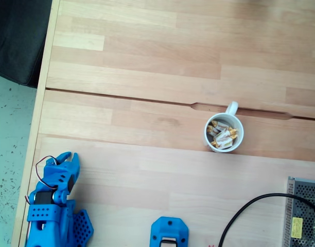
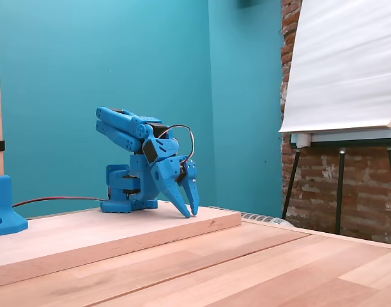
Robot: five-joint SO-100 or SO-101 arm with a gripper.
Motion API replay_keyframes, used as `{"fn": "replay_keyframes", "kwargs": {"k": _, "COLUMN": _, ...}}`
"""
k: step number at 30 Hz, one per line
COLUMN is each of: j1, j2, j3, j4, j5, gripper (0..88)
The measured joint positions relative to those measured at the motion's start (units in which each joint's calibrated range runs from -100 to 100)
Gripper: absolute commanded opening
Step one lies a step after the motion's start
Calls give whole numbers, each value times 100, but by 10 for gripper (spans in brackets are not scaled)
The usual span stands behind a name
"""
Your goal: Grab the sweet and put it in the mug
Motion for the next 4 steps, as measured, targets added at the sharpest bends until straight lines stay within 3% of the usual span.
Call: {"fn": "replay_keyframes", "kwargs": {"k": 4, "j1": 0, "j2": 0, "j3": 0, "j4": 0, "j5": 0, "gripper": 57}}
